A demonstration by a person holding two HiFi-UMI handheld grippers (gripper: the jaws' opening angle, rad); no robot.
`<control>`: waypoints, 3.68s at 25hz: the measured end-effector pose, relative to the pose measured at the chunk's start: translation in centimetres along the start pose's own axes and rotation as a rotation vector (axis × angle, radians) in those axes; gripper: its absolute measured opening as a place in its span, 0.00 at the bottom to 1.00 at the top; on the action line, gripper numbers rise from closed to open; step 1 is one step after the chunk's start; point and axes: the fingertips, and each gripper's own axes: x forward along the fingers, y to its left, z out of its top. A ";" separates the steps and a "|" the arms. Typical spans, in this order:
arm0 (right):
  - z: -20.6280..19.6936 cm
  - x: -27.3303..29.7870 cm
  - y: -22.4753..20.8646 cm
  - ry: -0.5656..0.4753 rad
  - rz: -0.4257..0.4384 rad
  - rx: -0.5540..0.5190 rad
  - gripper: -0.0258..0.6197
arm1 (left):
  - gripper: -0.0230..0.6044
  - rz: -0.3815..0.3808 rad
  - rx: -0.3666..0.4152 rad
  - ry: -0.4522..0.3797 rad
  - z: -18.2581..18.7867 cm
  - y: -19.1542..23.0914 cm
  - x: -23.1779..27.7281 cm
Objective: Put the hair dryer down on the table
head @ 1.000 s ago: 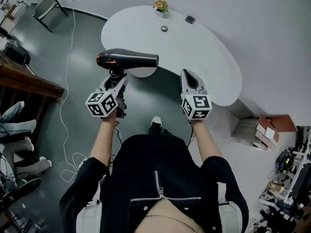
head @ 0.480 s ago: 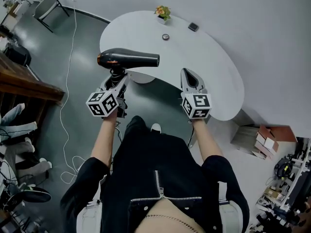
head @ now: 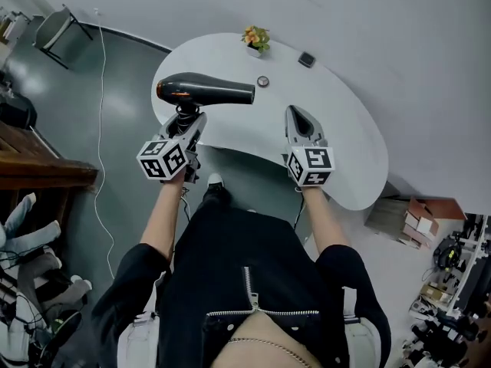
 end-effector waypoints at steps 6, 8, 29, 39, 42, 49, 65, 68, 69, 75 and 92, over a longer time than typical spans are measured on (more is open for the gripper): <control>0.9 5.2 0.2 0.003 -0.061 0.008 0.04 | 0.45 -0.063 0.029 0.027 3.5 4.1 4.3; 0.9 6.6 0.5 0.007 -0.076 0.004 0.04 | 0.45 -0.079 0.035 0.035 4.3 5.4 5.3; 0.0 10.7 0.9 0.021 -0.155 0.021 0.04 | 0.45 -0.140 0.060 0.065 6.1 9.9 9.7; -0.4 11.0 0.0 0.033 -0.151 0.026 0.04 | 0.45 -0.122 0.045 0.104 4.4 10.3 10.7; -1.2 11.0 -0.2 0.050 -0.152 0.030 0.04 | 0.45 -0.109 0.029 0.140 2.7 10.8 10.9; -1.9 11.1 -0.5 0.062 -0.157 0.046 0.04 | 0.45 -0.079 0.022 0.204 -0.3 12.1 11.1; -2.2 10.9 -3.6 0.080 -0.211 0.057 0.04 | 0.45 -0.084 0.034 0.245 -0.2 12.9 16.0; -2.2 11.1 -4.4 0.084 -0.217 0.057 0.04 | 0.45 -0.081 0.032 0.252 -0.2 13.0 17.0; -2.3 11.1 -4.7 0.086 -0.218 0.058 0.04 | 0.45 -0.079 0.032 0.254 -0.3 13.1 17.4; -2.5 11.7 -6.5 0.095 -0.223 0.063 0.04 | 0.45 -0.066 0.030 0.281 -0.9 13.5 19.3; -3.9 11.8 -9.4 0.128 -0.238 0.082 0.04 | 0.45 -0.009 0.020 0.359 -3.8 15.6 23.0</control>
